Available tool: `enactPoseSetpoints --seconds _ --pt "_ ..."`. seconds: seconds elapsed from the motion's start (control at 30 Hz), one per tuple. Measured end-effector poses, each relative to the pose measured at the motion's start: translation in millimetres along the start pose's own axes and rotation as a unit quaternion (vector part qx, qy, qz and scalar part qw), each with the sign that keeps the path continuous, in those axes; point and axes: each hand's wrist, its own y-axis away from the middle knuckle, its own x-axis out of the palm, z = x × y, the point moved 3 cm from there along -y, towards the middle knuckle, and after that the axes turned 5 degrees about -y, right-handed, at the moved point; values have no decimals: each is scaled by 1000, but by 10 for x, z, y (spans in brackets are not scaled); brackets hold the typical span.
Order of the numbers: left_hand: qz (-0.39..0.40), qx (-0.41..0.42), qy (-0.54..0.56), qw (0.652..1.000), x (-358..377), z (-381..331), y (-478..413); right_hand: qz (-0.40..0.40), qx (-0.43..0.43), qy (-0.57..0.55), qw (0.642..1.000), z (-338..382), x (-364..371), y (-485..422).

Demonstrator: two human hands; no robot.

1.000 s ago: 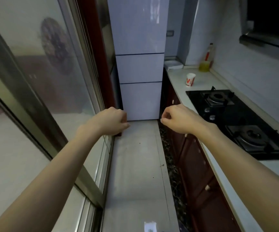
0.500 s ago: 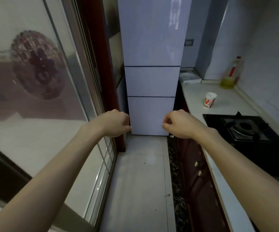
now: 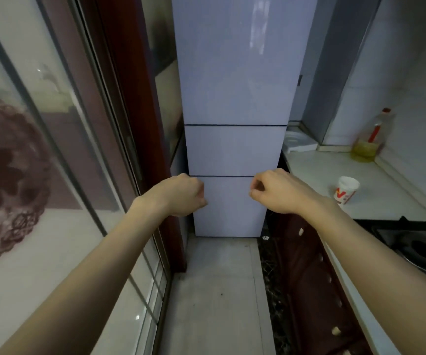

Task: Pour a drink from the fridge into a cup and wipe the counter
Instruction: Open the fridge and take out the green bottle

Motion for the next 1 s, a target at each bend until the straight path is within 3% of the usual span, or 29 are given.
enactPoseSetpoints --seconds 0.5,0.83,1.0 --pt "52 -24 6 998 -333 732 -1844 38 -23 15 999 -434 -140 -2113" --pt "29 -77 -3 997 -545 1149 -3021 63 -79 20 995 -946 -302 -3548" --pt "86 -85 28 992 -488 1318 -3406 127 -97 41 986 -970 -212 -4151"
